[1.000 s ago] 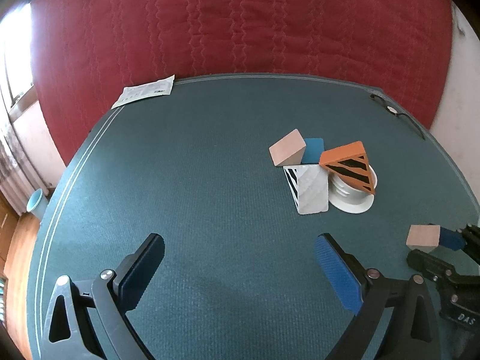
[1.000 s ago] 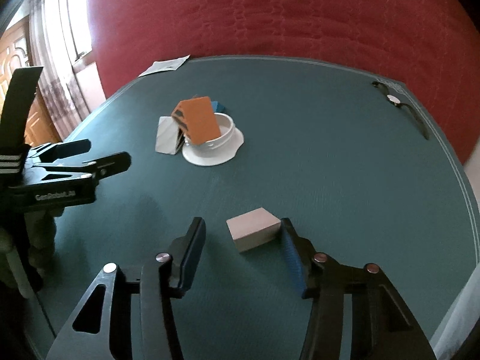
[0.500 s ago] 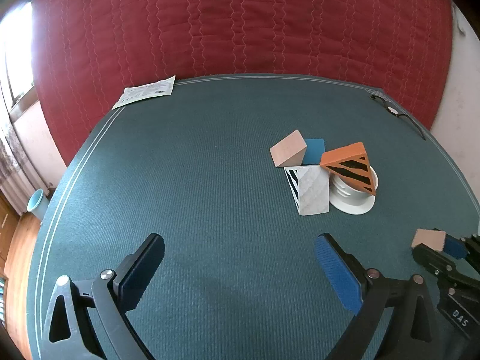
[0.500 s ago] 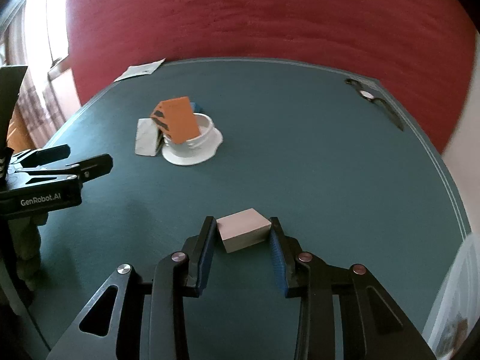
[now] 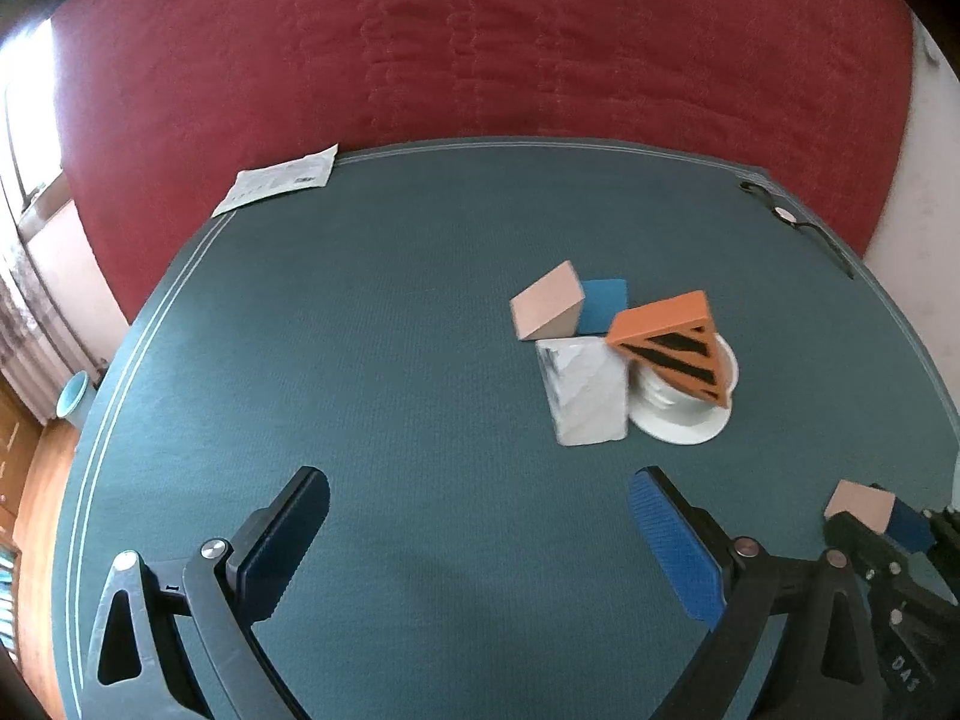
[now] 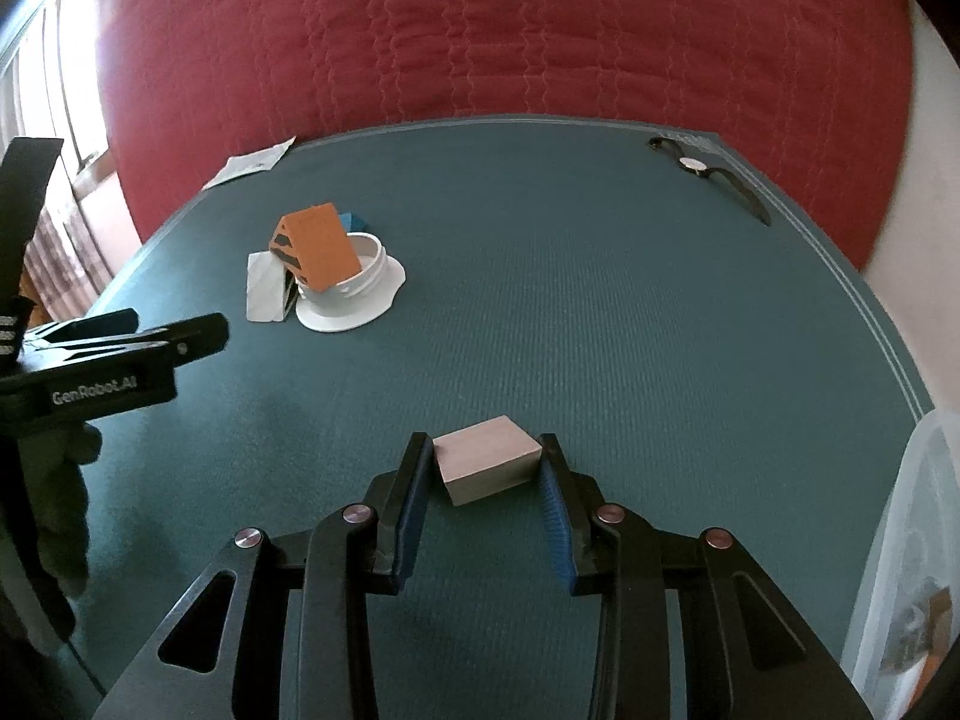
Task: Organize rigid objects
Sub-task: 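Close the left tool on the white marbled cube while the right tool holds the pink block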
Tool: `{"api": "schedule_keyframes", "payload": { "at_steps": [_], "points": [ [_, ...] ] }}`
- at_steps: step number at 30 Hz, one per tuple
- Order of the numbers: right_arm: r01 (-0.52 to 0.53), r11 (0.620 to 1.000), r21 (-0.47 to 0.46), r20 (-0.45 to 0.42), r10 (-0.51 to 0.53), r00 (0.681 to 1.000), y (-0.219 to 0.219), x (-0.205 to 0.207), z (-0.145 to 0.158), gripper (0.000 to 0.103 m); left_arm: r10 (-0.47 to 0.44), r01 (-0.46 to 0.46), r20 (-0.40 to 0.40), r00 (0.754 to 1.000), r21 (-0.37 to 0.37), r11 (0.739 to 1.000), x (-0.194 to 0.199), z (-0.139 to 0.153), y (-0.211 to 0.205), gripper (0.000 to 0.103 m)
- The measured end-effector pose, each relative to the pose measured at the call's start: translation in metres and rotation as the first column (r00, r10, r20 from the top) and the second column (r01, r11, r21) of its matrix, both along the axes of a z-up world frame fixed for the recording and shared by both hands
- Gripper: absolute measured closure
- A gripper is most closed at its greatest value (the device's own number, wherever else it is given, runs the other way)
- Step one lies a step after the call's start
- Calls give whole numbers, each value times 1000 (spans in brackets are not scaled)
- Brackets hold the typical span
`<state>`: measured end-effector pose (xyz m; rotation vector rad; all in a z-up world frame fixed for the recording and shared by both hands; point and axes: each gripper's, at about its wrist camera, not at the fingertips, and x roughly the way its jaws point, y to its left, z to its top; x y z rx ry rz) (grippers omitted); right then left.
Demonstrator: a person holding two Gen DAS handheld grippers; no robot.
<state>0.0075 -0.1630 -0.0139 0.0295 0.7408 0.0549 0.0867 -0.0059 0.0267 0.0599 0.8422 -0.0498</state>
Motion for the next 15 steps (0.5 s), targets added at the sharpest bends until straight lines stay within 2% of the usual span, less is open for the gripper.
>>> {"api": "schedule_keyframes", "payload": {
  "at_steps": [8, 11, 15],
  "points": [
    [-5, 999, 42, 4, 4, 1000, -6, -2, 0, 67, 21, -22, 26, 999, 20, 1000, 16, 4, -14, 1],
    [-6, 999, 54, 6, 6, 1000, -8, -2, 0, 67, 27, -28, 27, 999, 17, 999, 25, 2, -19, 6],
    [-7, 998, 60, 6, 7, 1000, -10, -2, 0, 67, 41, -41, 18, 999, 35, 999, 34, -4, -24, 18]
  ]
}}
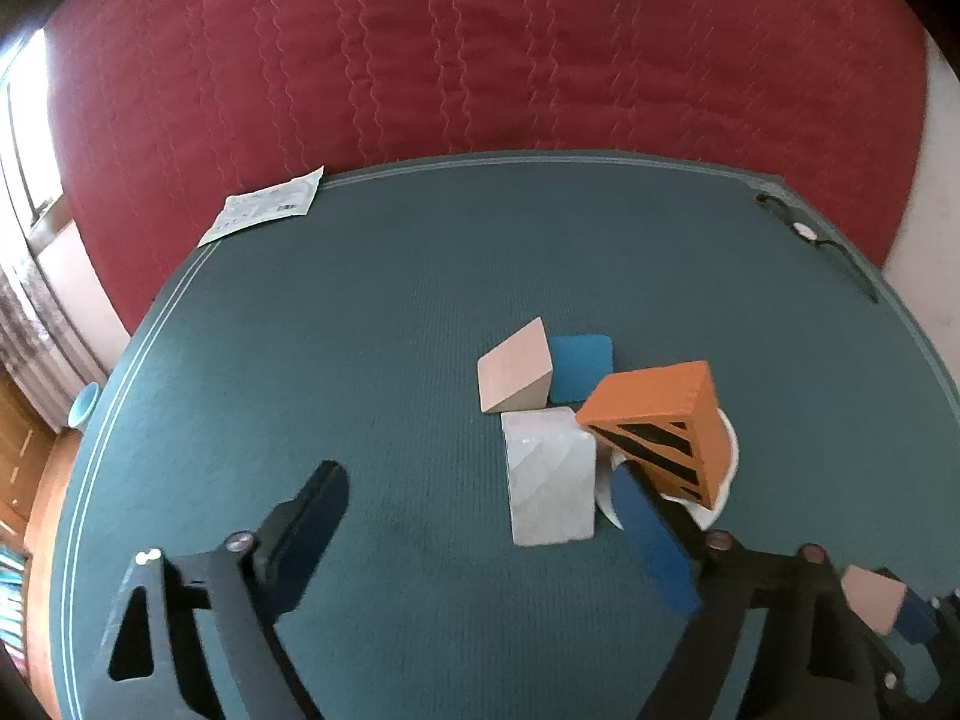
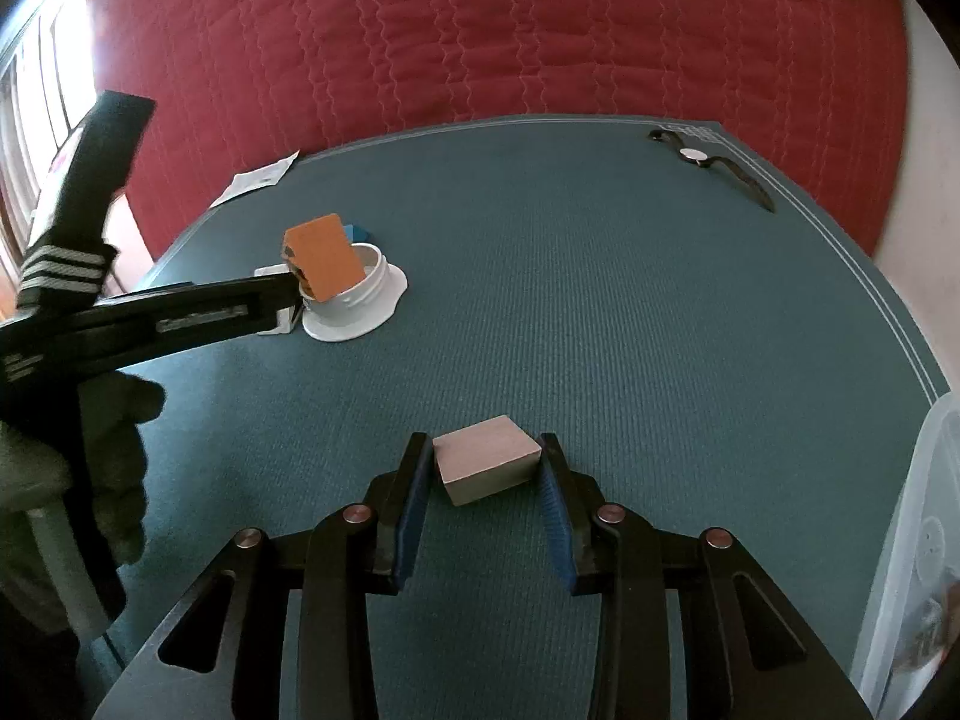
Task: Organize rigid objects
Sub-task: 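Close the left tool on the white marbled cube while the right tool holds the pink block, then carry the pink block with the right tool into the clear bowl and open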
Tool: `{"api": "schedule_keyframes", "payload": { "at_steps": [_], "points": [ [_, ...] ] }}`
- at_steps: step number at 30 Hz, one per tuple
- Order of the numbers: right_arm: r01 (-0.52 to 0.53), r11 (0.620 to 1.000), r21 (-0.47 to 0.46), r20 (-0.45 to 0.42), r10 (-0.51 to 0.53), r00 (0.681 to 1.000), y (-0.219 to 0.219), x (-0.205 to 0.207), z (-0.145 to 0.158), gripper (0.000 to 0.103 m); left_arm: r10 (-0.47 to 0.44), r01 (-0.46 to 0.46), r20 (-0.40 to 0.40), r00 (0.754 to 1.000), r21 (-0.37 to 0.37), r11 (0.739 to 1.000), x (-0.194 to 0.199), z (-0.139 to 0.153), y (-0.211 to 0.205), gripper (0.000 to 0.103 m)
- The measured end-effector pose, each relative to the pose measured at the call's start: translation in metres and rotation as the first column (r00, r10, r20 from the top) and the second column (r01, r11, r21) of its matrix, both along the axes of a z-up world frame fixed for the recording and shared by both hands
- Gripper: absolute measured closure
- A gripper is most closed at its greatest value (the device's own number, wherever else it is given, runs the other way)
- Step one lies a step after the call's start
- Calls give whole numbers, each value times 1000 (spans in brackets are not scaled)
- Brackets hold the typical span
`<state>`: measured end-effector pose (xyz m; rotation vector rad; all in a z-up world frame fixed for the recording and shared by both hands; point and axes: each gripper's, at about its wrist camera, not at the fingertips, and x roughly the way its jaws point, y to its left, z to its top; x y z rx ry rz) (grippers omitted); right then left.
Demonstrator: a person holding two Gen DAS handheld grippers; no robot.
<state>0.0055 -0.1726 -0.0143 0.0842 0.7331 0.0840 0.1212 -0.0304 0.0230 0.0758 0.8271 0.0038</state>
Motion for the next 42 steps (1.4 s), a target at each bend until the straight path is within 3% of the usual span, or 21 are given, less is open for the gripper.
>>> {"api": "schedule_keyframes", "payload": {
  "at_steps": [3, 12, 23, 34, 42],
  "points": [
    [0, 1000, 0, 0, 0, 1000, 0, 0, 0, 67, 2, -2, -20, 1000, -18, 1000, 5, -6, 3, 24],
    [2, 1000, -11, 0, -2, 1000, 1, 0, 1, 67, -35, 33, -12, 999, -135, 990, -2, -7, 16, 70],
    [15, 1000, -9, 0, -15, 1000, -1, 0, 3, 67, -84, 93, 49, 995, -229, 969, -26, 17, 23, 72],
    [47, 997, 54, 5, -47, 999, -9, -22, 5, 67, -123, 144, 94, 988, -263, 954, -37, 33, 22, 72],
    [99, 991, 89, 68, -106, 992, -27, -49, 29, 67, -167, 191, 112, 980, -264, 946, -45, 39, 12, 72]
  ]
}}
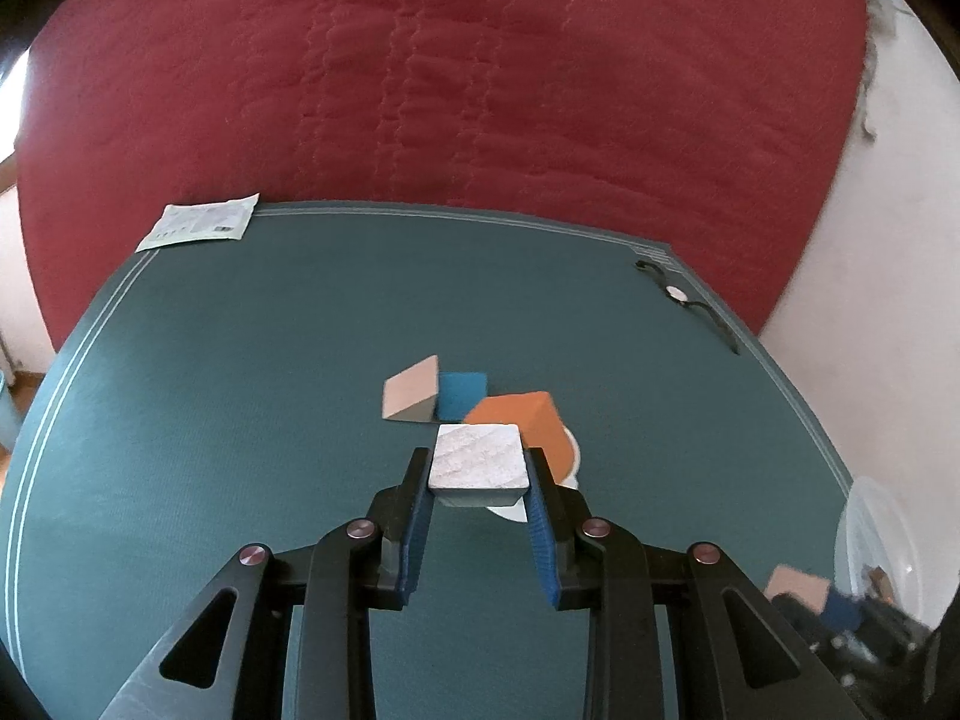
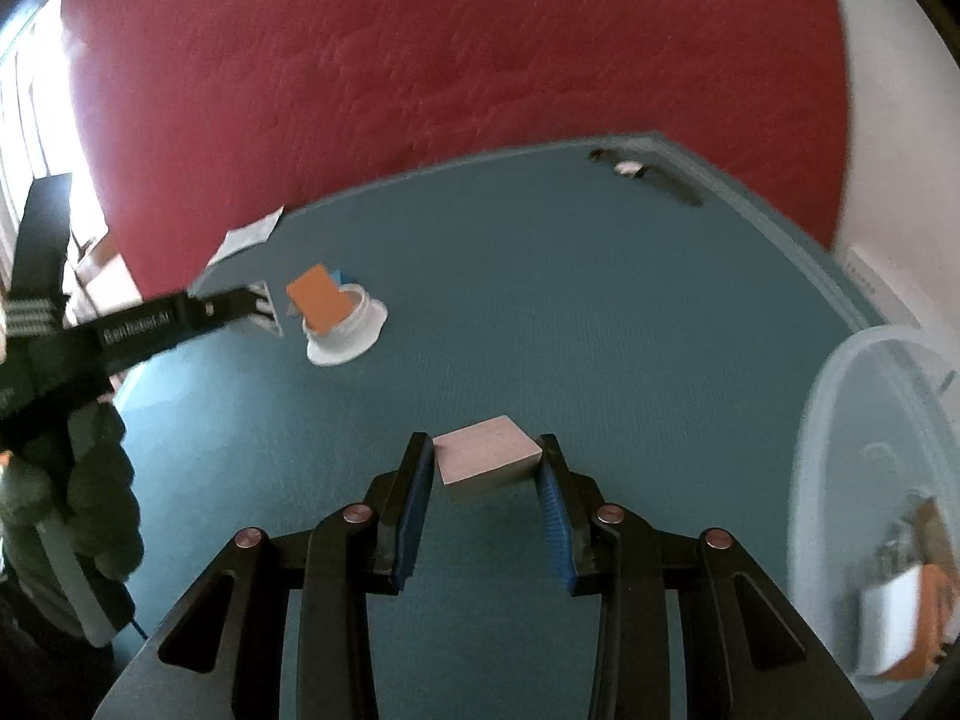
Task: Organize rigid objects
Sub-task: 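Carry the pink block with the right tool into the clear bowl and open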
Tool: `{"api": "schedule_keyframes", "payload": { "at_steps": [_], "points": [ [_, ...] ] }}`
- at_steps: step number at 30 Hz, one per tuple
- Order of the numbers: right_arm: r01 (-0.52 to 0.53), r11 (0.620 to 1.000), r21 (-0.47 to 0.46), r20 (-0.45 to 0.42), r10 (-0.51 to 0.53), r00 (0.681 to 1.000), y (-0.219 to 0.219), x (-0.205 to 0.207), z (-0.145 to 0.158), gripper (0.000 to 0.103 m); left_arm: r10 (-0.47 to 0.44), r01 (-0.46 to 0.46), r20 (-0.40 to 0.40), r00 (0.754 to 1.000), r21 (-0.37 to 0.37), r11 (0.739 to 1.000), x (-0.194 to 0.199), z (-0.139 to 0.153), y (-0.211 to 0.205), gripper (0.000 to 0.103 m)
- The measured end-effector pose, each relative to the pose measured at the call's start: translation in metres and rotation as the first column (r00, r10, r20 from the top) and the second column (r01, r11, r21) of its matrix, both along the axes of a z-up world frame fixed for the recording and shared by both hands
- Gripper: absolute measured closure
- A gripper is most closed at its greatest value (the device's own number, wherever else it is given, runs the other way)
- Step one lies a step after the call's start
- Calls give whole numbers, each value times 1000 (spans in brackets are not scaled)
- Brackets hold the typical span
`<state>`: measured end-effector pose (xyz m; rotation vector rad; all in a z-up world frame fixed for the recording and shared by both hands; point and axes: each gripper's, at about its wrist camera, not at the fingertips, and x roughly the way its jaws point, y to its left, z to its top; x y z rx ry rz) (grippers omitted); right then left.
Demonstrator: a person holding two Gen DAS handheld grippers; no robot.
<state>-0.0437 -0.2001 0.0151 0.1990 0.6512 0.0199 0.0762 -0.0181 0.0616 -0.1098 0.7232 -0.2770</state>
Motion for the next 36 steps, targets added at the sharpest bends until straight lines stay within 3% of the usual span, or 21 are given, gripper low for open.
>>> {"api": "schedule_keyframes", "payload": {
  "at_steps": [11, 24, 27, 30, 36],
  "points": [
    [165, 986, 11, 75, -166, 983, -50, -45, 30, 67, -67, 67, 19, 998, 21, 998, -15, 2, -21, 72],
    [400, 916, 34, 102, -402, 910, -120, -97, 41, 67, -107, 106, 30, 994, 36, 994, -28, 4, -35, 72],
    [434, 899, 55, 100, -437, 894, -131, -104, 40, 67, -117, 116, 33, 993, 42, 992, -31, 3, -39, 72],
    [459, 885, 75, 98, -464, 880, -140, -109, 39, 57, -127, 126, 36, 991, 49, 991, -33, 4, -42, 72],
    [477, 875, 85, 117, -484, 867, -146, -118, 42, 56, -153, 151, 41, 987, 59, 987, -39, 4, -51, 72]
  ]
}}
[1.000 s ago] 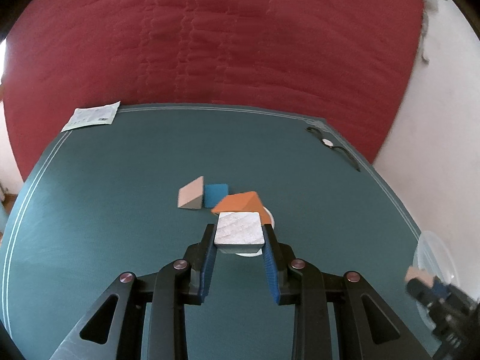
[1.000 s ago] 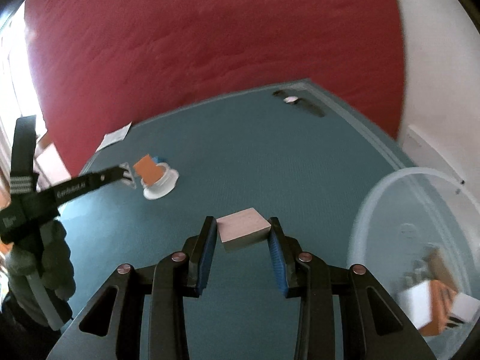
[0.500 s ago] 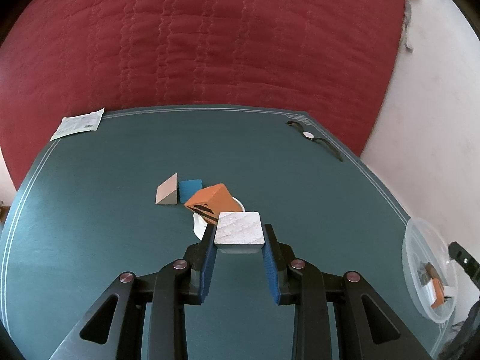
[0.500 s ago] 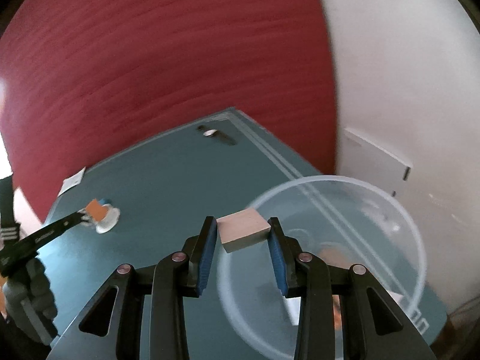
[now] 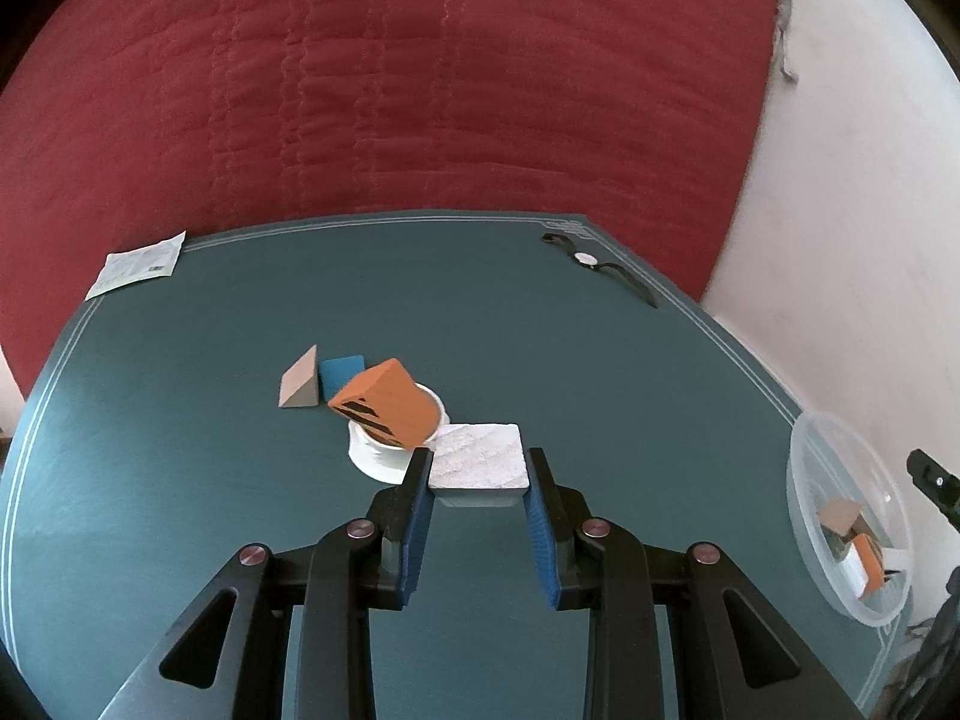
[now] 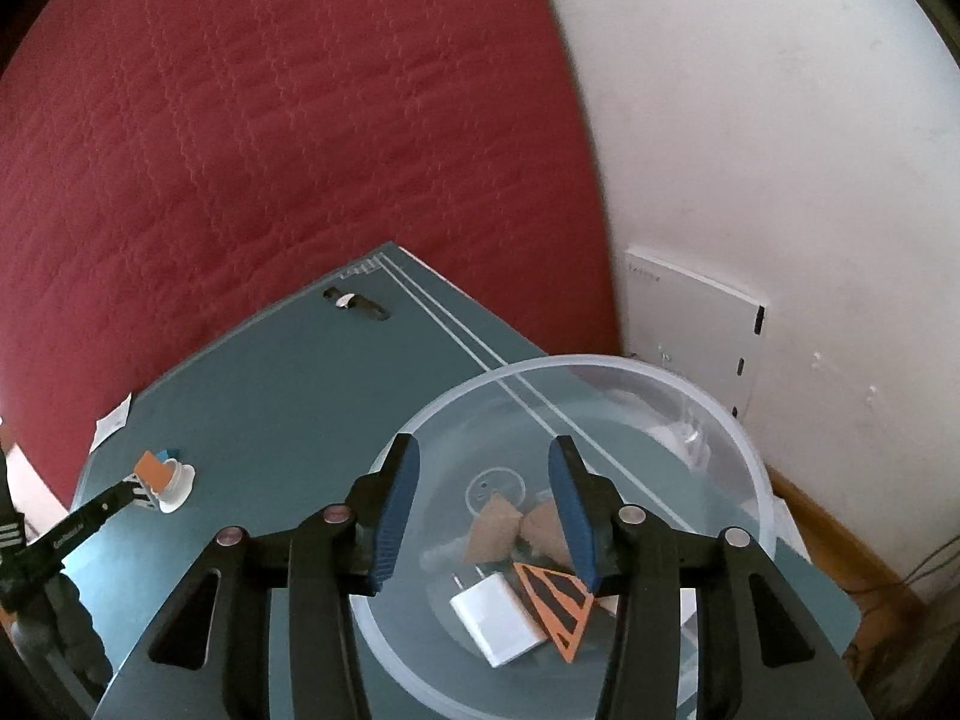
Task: Organize rigid objects
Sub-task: 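Carry the pink block with the right tool into the clear bowl and open, then carry the white cube with the left tool into the clear bowl and open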
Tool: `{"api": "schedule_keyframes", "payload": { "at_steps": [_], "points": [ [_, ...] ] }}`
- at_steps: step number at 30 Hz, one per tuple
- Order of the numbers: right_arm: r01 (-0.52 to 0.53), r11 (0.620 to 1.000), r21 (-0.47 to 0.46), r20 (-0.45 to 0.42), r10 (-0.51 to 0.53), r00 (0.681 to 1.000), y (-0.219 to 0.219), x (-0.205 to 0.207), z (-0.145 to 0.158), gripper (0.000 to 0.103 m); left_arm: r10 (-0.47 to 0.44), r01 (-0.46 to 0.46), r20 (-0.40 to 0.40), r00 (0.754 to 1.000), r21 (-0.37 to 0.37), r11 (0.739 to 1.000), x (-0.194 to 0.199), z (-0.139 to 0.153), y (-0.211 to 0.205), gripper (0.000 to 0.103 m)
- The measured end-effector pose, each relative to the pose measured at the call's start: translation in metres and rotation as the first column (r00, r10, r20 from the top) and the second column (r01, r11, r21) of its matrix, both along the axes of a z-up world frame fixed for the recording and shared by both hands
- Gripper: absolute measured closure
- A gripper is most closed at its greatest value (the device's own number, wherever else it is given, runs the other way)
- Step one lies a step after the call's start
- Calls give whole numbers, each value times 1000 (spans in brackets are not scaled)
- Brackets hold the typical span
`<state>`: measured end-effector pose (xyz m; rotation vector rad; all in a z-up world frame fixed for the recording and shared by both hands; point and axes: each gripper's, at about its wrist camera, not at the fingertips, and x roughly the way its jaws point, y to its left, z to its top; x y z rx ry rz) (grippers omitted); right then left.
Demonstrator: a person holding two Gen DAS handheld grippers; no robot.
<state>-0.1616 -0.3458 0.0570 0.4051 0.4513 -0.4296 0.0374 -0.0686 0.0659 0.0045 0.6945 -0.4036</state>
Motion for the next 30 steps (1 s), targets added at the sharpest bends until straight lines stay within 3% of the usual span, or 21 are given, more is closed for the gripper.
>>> {"api": "schedule_keyframes", "payload": {
  "at_steps": [17, 30],
  "points": [
    [21, 1000, 1, 64, -21, 998, -10, -21, 12, 56, -113, 113, 6, 994, 16, 993, -33, 10, -42, 72],
    [-23, 997, -67, 44, 26, 999, -23, -25, 16, 56, -298, 298, -27, 954, 32, 954, -68, 12, -120, 72]
  ]
}}
